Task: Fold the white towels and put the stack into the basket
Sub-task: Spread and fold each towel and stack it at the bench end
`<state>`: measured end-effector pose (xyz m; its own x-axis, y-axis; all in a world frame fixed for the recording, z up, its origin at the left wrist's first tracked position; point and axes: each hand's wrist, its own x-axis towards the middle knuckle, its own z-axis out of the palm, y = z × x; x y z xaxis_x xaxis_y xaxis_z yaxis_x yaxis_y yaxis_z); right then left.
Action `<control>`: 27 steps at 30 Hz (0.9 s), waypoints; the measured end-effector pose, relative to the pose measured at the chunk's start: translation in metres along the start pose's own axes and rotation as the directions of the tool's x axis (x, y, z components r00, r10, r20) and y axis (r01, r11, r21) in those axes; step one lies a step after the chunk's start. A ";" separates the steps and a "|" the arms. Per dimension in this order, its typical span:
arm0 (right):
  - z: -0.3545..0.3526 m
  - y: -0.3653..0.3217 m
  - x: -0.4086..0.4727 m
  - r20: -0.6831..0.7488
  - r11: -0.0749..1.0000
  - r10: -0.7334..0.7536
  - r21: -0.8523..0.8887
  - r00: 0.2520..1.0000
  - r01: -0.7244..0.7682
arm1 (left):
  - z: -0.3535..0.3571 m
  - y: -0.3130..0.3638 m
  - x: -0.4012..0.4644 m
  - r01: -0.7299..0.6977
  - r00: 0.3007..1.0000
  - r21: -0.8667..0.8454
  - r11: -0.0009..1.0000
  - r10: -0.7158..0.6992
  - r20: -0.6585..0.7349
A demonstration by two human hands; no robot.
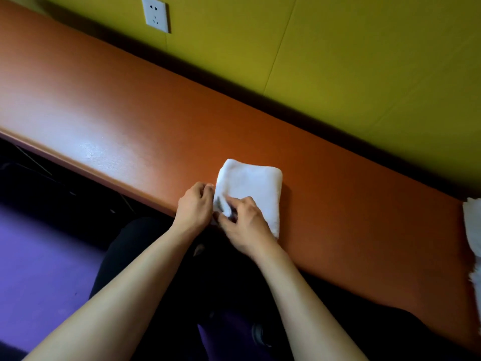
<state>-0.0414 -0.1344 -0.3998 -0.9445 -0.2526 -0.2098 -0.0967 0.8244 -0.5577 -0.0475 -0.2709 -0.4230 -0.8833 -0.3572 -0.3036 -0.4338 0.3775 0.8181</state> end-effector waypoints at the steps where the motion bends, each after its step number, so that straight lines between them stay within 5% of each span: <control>1: 0.001 0.000 -0.002 0.001 1.000 -0.020 0.013 1.000 0.020 | -0.001 0.000 0.000 -0.004 1.000 -0.006 1.000 0.004 0.018; 6: -0.025 0.020 -0.002 -0.442 0.961 0.072 0.270 0.894 0.056 | 0.005 0.000 -0.002 -0.156 0.985 0.136 0.978 0.144 0.092; 8: -0.038 0.042 0.000 -0.533 0.964 0.205 0.254 0.821 -0.076 | 0.009 -0.002 -0.005 -0.207 0.977 0.282 0.937 0.182 0.114; 11: -0.040 0.071 0.001 -0.361 0.895 0.427 0.298 0.829 -0.332 | 0.015 0.002 -0.010 -0.209 0.977 0.333 0.920 0.181 0.113; 19: -0.035 0.085 -0.024 -0.016 0.692 0.546 0.572 0.837 -0.441 | 0.028 0.008 -0.063 -0.016 0.998 0.024 1.000 0.015 0.058; 22: -0.041 0.091 -0.049 -0.008 0.619 0.545 0.678 0.838 -0.396 | 0.034 0.016 -0.092 0.153 0.985 -0.242 0.958 -0.127 0.121; 27: -0.066 0.096 -0.099 -0.042 0.516 0.481 0.822 0.876 -0.243 | 0.053 0.025 -0.136 0.286 0.948 -0.427 0.858 -0.190 0.254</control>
<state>0.0222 0.0034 -0.3791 -0.8871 0.1966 -0.4177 0.4377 0.0705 -0.8963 0.0517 -0.1673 -0.3873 -0.8006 -0.1930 -0.5673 -0.5490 -0.1432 0.8234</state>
